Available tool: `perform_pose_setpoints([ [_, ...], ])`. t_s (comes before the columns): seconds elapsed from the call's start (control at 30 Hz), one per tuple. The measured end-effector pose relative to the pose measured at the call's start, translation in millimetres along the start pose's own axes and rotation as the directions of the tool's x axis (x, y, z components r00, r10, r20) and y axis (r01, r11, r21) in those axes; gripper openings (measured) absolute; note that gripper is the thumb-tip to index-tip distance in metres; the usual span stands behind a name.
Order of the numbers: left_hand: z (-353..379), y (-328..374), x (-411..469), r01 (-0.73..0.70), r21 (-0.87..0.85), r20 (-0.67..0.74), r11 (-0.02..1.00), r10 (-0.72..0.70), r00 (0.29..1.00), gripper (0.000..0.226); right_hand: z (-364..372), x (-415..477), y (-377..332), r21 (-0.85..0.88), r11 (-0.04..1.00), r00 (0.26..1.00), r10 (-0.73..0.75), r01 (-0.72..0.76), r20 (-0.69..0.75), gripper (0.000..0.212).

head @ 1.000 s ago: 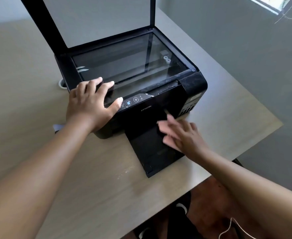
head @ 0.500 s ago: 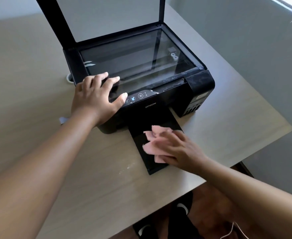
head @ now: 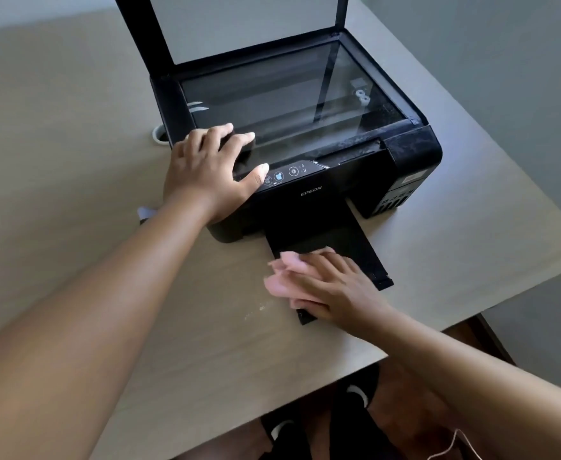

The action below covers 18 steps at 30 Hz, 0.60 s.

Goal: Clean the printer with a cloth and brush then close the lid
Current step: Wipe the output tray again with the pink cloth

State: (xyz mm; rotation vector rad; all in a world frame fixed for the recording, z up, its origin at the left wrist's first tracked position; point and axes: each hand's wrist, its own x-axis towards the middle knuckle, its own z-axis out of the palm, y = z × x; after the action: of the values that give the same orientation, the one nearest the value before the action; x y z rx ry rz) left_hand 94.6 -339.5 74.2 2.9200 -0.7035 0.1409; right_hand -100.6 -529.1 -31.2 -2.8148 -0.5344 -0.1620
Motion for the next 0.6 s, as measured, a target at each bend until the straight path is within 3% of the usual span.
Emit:
perform_pose_setpoints([
  [0.1,0.1,-1.6,0.0,-0.002,-0.007,-0.005,1.000,0.002,1.000,0.066,-4.9,-3.2,31.2,0.012,0.983,0.981,0.186,-0.185,-0.054,0.062],
  [0.2,0.3,-1.8,2.0,-0.010,-0.012,-0.009,1.000,0.010,1.000,0.065,-3.2,33.5,56.2,-0.025,0.854,0.852,0.515,-0.519,-0.096,0.062],
  [0.27,1.1,-2.2,1.8,-0.010,-0.008,-0.010,1.000,0.010,1.000,0.065,1.6,59.0,47.0,-0.002,0.808,0.803,0.584,-0.589,-0.116,0.055],
  [0.33,1.5,-2.9,1.4,-0.004,-0.004,-0.011,1.000,0.004,1.000,0.064,5.1,74.3,21.1,-0.033,0.881,0.878,0.468,-0.473,-0.100,0.052],
  [0.43,1.0,-2.8,1.5,-0.006,-0.008,-0.007,1.000,0.006,1.000,0.064,12.3,59.1,-10.7,-0.067,0.987,0.988,0.141,-0.145,-0.061,0.048],
  [0.53,0.2,-2.4,-0.7,-0.007,-0.008,0.005,1.000,0.007,1.000,0.065,12.2,13.8,-5.1,-0.036,0.994,0.991,-0.102,0.106,0.091,0.057],
  [0.6,-1.1,-1.5,-2.0,-0.003,0.008,0.011,1.000,0.003,1.000,0.066,2.7,-12.2,14.6,-0.026,0.990,0.987,-0.134,0.137,0.084,0.059],
])
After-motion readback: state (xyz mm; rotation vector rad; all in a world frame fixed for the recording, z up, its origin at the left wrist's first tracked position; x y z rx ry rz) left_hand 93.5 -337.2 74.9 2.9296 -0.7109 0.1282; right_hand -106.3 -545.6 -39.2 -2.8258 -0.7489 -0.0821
